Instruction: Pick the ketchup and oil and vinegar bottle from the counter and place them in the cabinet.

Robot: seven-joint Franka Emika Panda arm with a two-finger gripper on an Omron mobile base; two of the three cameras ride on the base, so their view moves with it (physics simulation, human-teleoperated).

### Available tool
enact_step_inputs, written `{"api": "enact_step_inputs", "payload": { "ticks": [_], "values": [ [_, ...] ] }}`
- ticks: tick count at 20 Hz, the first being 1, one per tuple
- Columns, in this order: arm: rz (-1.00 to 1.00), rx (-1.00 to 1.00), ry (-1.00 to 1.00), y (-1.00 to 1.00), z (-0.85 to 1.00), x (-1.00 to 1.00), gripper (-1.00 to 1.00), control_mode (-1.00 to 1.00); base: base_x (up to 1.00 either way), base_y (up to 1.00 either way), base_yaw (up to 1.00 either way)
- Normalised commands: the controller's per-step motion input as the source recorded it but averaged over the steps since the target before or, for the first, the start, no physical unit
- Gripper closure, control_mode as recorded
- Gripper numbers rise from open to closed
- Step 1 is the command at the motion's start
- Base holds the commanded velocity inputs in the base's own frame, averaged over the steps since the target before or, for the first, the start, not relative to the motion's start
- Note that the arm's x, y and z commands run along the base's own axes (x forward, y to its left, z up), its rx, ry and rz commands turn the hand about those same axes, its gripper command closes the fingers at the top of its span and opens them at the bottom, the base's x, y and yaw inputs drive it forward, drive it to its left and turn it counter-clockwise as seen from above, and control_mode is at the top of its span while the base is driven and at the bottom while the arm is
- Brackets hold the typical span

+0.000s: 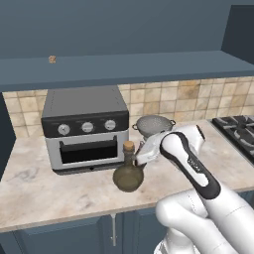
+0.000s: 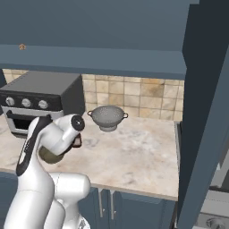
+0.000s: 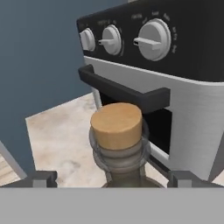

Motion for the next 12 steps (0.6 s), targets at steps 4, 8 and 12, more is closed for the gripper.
{"api": "enact_step_inputs", "payload": {
  "ticks": [4, 8, 12],
  "values": [
    [0.1, 0.09, -0.03, 0.0, -0.27, 0.0, -1.0, -1.0, 0.0, 0.0, 0.0],
    [0.09, 0.08, 0.0, 0.0, -0.18, 0.0, -1.0, -1.0, 0.0, 0.0, 0.0],
    [0.1, 0.07, 0.0, -0.02, -0.18, 0.0, -1.0, -1.0, 0.0, 0.0, 0.0]
  ]
}}
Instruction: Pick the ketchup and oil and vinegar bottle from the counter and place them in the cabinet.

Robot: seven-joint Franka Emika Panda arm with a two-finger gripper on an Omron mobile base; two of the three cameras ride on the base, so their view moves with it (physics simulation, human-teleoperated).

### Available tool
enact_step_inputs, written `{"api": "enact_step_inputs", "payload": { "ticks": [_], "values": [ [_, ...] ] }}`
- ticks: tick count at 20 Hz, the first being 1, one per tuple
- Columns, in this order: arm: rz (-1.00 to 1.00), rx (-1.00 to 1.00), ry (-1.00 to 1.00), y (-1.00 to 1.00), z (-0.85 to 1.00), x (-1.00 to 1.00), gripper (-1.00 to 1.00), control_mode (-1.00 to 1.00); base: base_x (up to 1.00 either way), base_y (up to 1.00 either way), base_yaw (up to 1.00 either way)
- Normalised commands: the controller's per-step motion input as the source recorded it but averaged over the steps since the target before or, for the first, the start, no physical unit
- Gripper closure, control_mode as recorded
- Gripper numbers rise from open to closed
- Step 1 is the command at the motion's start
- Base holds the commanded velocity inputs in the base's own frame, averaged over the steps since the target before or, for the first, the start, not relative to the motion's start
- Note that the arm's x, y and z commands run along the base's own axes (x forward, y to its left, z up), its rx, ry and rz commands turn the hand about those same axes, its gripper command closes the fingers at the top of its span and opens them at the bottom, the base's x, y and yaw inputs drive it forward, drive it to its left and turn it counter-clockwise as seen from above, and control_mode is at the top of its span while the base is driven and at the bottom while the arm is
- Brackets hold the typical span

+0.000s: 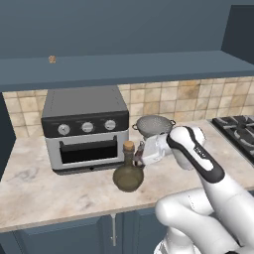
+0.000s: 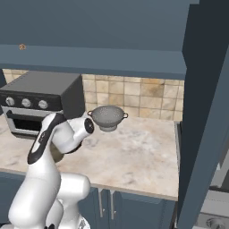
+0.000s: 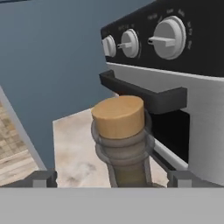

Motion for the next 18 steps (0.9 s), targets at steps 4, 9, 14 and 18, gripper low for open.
{"api": "enact_step_inputs", "payload": {
  "ticks": [4, 9, 14, 18],
  "values": [
    [0.1, 0.08, 0.0, 0.0, -0.2, 0.0, -1.0, -1.0, 0.0, 0.0, 0.0],
    [0.06, 0.08, 0.02, -0.02, -0.13, -0.01, -1.0, -1.0, 0.0, 0.0, 0.0],
    [0.0, 0.03, 0.01, 0.01, -0.01, 0.0, -1.0, -1.0, 0.0, 0.0, 0.0],
    [0.0, 0.05, 0.0, 0.08, -0.01, 0.0, -1.0, -1.0, 0.0, 0.0, 0.0]
  ]
}}
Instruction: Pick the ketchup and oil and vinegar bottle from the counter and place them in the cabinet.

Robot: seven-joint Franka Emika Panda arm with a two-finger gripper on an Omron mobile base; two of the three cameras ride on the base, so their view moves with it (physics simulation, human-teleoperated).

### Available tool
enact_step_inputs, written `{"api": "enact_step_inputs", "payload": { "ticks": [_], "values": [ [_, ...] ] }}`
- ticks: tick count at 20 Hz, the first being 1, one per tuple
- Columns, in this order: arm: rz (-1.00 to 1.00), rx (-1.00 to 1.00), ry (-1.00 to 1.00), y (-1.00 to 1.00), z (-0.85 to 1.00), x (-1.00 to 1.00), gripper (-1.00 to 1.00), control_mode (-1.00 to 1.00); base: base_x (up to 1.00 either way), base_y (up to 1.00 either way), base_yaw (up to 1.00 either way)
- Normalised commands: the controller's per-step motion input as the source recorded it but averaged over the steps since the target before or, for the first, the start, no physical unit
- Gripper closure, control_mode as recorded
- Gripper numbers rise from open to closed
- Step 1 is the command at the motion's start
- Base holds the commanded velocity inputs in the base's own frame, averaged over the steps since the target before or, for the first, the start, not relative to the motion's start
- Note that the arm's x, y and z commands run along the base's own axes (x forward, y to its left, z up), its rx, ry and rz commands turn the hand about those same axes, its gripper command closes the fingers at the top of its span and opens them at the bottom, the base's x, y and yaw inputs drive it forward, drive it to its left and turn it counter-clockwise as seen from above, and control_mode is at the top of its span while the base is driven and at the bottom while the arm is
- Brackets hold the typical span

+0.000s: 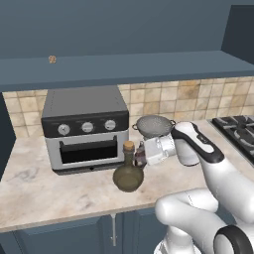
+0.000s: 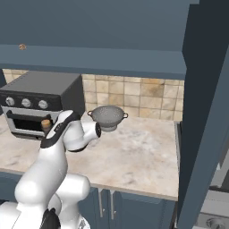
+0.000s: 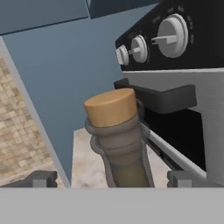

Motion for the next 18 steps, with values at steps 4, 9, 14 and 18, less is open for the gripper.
{"api": "enact_step_inputs", "payload": {
  "ticks": [4, 9, 14, 18],
  "values": [
    [0.0, 0.05, 0.0, 0.18, -0.03, 0.0, -1.0, -1.0, 0.0, 0.0, 0.0],
    [0.0, 0.05, 0.0, 0.2, -0.06, 0.01, -1.0, -1.0, 0.0, 0.0, 0.0],
    [-0.02, 0.02, 0.0, 0.13, -0.01, 0.09, -1.0, -1.0, 0.0, 0.0, 0.0],
    [-0.04, 0.02, 0.0, 0.04, 0.0, 0.1, -1.0, -1.0, 0.0, 0.0, 0.0]
  ]
}}
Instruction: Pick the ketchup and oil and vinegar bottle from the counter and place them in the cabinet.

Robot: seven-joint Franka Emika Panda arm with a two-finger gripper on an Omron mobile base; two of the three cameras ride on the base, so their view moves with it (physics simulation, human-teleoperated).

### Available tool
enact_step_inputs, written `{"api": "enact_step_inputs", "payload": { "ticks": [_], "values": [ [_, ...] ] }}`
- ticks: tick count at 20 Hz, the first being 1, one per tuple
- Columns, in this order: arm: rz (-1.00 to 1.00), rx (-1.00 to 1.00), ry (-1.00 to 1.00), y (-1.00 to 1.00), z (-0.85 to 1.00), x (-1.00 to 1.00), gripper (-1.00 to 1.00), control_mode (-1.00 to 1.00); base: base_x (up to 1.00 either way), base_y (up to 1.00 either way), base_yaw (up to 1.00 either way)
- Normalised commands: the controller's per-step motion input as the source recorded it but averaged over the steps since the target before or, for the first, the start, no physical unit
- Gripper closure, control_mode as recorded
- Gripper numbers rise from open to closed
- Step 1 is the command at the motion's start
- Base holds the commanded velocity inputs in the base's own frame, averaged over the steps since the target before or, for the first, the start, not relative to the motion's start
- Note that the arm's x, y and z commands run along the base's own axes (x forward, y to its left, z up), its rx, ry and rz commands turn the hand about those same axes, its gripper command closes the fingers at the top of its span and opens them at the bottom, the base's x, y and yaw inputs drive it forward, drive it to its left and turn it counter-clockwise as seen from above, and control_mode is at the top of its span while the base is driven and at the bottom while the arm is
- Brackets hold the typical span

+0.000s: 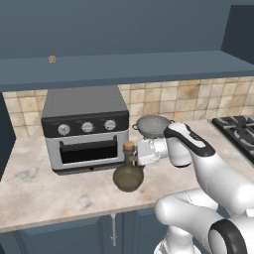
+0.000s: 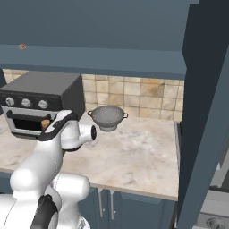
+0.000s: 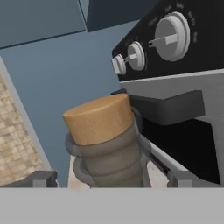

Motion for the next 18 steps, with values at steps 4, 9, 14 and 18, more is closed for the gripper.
{"api": "enact_step_inputs", "payload": {
  "ticks": [4, 9, 14, 18],
  "values": [
    [-0.06, 0.01, 0.0, 0.02, -0.01, 0.05, -1.0, -1.0, 0.0, 0.0, 0.0],
    [-0.06, 0.01, 0.0, 0.04, -0.04, 0.03, -1.0, -1.0, 0.0, 0.0, 0.0],
    [-0.03, 0.0, 0.0, 0.05, 0.0, 0.0, 1.0, -1.0, 0.0, 0.0, 0.0],
    [-0.06, 0.07, -0.07, 0.0, 0.42, -0.12, 1.0, -1.0, 0.0, 0.0, 0.0]
  ]
}}
